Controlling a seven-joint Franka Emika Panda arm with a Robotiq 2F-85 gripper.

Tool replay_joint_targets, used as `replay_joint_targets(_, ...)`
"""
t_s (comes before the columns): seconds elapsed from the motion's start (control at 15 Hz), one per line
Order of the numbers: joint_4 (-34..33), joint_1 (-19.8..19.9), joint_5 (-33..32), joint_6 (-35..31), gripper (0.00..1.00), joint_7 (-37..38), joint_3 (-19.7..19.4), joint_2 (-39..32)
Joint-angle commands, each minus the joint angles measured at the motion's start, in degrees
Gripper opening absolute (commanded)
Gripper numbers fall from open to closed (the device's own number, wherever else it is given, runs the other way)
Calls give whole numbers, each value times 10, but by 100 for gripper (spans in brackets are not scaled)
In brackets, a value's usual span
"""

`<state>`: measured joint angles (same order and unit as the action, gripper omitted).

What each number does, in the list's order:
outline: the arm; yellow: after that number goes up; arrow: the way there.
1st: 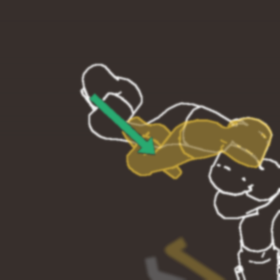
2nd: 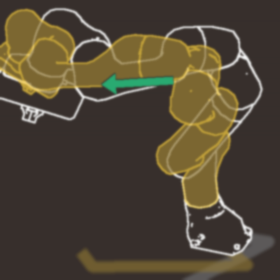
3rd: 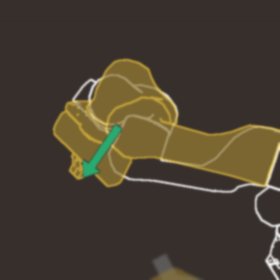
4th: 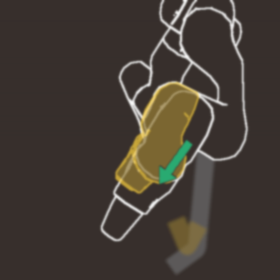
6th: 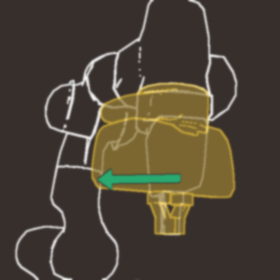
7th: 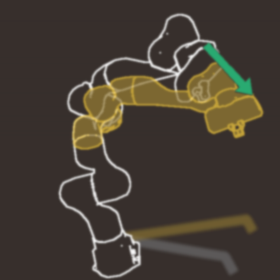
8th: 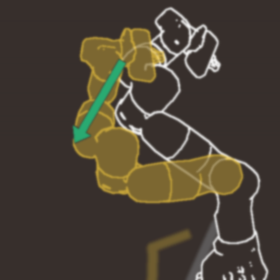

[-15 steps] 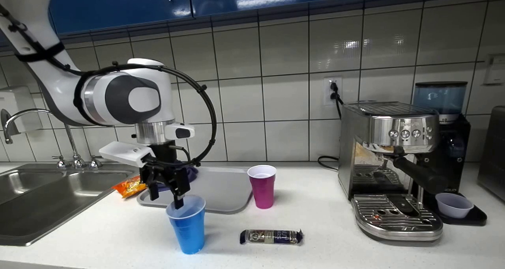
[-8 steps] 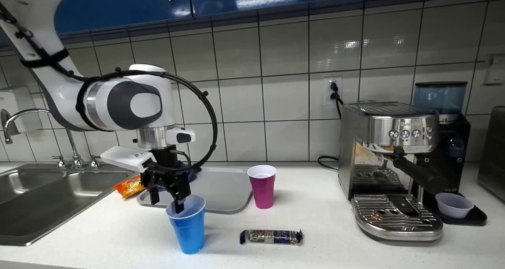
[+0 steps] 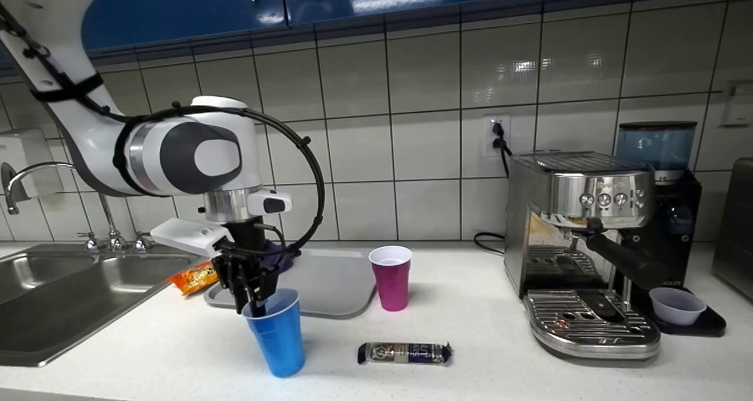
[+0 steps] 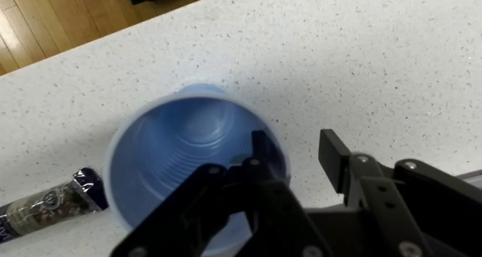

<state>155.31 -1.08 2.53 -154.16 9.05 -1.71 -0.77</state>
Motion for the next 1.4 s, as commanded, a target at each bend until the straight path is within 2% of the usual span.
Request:
replay_joint_targets(0.0,0,3,-2,-8,12,-9,8,0)
replay_joint_targets(0.07,1,2,-2,-8,3,-10,8,1)
replay_joint_targets(0.13,1,2,-2,-8,0,-10,9,1)
replay_joint_targets(0.73,-2,0,-1,-1,1,-20,12,18)
replay_joint_targets(1.33,-33,-16,6,12,1,-22,36,34)
